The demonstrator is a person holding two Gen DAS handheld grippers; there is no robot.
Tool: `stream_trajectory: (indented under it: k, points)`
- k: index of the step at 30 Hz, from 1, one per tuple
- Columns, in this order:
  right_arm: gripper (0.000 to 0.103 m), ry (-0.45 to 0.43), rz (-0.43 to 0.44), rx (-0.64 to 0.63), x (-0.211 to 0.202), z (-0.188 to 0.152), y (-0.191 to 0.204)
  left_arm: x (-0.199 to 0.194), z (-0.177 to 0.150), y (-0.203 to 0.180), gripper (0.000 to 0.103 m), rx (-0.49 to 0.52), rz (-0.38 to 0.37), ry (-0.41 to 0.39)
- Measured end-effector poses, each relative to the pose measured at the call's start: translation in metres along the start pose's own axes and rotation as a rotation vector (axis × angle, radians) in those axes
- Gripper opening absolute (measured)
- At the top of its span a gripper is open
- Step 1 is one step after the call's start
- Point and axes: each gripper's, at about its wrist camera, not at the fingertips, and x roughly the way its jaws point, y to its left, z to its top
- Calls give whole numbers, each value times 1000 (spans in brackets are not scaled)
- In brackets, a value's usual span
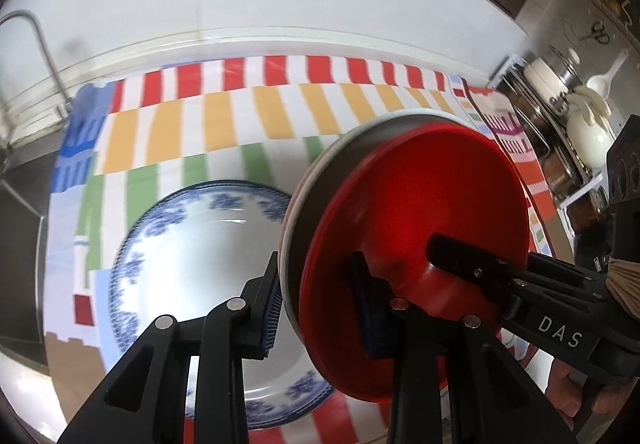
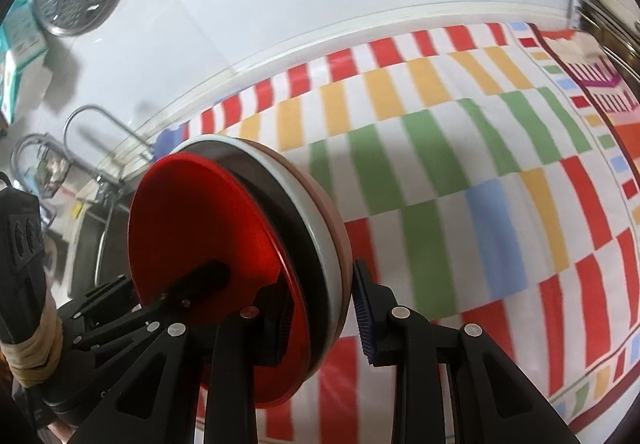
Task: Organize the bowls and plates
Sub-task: 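Carry the nested bowls over the blue-and-white plate stack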
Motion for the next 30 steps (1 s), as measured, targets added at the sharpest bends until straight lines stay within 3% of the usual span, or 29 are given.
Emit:
stream_trajectory:
  k: [14,30]
  points:
    - [29,98,46,-83,32,-20,68,-18,-33,69,32,-86,56,22]
    - [29,252,45,-44,69,-44,83,1,-50,98,32,-112,48,131]
